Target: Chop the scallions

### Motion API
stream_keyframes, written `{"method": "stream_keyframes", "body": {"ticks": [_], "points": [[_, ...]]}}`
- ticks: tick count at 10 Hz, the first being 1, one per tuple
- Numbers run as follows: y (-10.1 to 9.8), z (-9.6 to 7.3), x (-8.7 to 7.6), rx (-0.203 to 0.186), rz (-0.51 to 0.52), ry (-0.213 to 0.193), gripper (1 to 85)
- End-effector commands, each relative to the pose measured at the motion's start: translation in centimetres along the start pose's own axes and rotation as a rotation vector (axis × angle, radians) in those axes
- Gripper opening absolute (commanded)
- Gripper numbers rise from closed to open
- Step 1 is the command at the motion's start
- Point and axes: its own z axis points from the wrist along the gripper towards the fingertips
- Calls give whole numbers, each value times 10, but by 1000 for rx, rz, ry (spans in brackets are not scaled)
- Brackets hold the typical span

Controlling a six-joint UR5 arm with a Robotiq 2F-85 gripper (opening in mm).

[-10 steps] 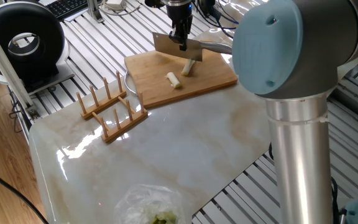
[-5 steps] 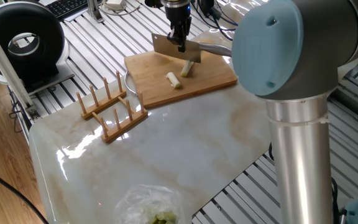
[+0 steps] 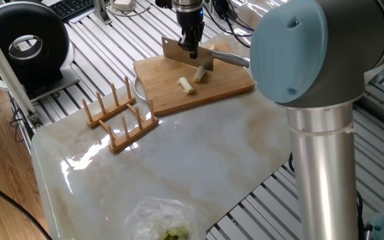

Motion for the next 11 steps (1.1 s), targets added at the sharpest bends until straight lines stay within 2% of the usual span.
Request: {"method": "stream_keyframes", "body": {"ticks": [1,3,5,7,8,10,11], "points": [[4,1,-1,-22,2,-18,13],[2,-7,3,-23,-6,-7,13],[-2,0,0,-32,-13,-26,13],[-11,7,-8,4,-7,-40,13],[-10,1,-9,2,-5,-27,13],[-10,-22,-9,-26,-13,5,13],[-10,-19,-11,-18,-9,-4,13]]}}
